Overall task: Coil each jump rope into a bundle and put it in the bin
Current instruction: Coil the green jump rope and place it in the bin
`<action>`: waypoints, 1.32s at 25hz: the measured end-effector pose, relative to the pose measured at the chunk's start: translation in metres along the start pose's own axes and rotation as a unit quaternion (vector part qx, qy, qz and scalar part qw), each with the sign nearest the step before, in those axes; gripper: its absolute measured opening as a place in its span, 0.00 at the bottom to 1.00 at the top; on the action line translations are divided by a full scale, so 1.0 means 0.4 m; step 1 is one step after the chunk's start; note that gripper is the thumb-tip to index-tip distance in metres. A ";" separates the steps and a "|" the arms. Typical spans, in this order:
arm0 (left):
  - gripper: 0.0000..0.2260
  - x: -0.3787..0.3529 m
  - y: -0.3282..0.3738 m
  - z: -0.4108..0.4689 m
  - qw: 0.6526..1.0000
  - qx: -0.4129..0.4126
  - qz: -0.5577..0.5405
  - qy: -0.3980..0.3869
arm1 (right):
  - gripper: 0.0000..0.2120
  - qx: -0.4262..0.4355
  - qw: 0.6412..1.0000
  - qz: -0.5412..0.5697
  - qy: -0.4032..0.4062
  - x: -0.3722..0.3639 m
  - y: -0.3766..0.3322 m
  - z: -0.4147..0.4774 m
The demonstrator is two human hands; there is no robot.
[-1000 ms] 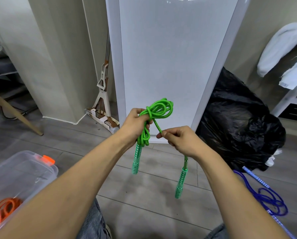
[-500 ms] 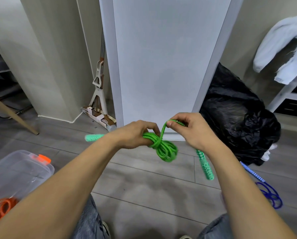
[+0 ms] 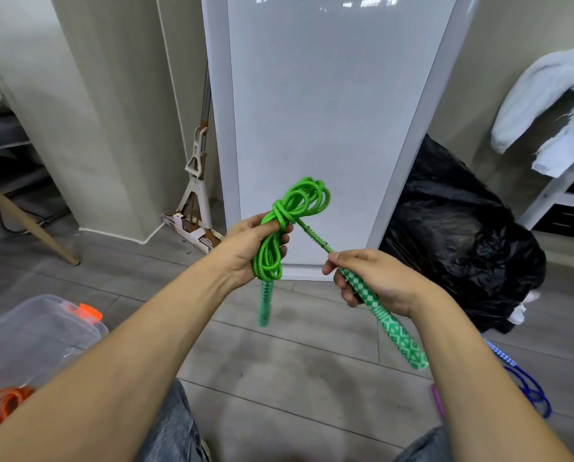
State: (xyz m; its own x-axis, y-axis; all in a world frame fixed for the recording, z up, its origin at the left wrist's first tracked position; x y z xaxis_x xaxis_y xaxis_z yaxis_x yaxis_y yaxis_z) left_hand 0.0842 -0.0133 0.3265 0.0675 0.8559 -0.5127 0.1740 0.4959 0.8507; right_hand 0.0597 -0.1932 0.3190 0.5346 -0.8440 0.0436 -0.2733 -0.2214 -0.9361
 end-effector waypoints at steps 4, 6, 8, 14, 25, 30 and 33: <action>0.07 0.046 -0.008 0.000 0.996 0.024 0.045 0.069 | 0.10 0.024 0.999 0.039 -0.016 -0.025 -0.039 -0.025; 0.06 0.035 -0.015 0.002 0.991 0.030 0.117 0.059 | 0.08 0.092 0.995 0.049 0.006 -0.032 -0.086 -0.032; 0.06 0.012 -0.022 0.001 0.981 0.037 0.186 0.032 | 0.08 0.166 0.985 0.000 0.044 -0.034 -0.127 -0.039; 0.06 -0.044 -0.047 -0.007 0.985 0.054 0.162 -0.035 | 0.07 0.280 0.943 0.023 0.179 -0.034 -0.176 -0.054; 0.11 -0.094 -0.040 -0.029 0.980 0.067 0.096 -0.159 | 0.07 0.355 0.847 -0.121 0.377 -0.018 -0.202 -0.128; 0.21 -0.090 -0.028 -0.017 0.982 0.039 0.101 -0.157 | 0.11 0.375 0.804 -0.197 0.416 -0.049 -0.209 -0.145; 0.21 -0.081 -0.021 -0.006 0.982 0.015 0.125 -0.143 | 0.11 0.376 0.792 -0.225 0.426 -0.072 -0.211 -0.154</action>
State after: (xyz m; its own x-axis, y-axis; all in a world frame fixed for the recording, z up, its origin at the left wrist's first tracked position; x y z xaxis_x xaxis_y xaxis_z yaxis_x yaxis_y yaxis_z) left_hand 0.0781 -0.0448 0.3363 0.3841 0.8722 -0.3030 0.1445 0.2673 0.9527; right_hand 0.0182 -0.1801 0.4183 -0.3778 -0.8564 0.3520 0.5167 -0.5105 -0.6873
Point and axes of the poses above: each hand's wrist, its own z-axis towards the middle knuckle, its own x-axis out of the back of the hand, y = z × x, the point moved 9 cm from there along z, towards the middle knuckle, and after that the axes turned 6 degrees about -y, right-handed, at the moved point
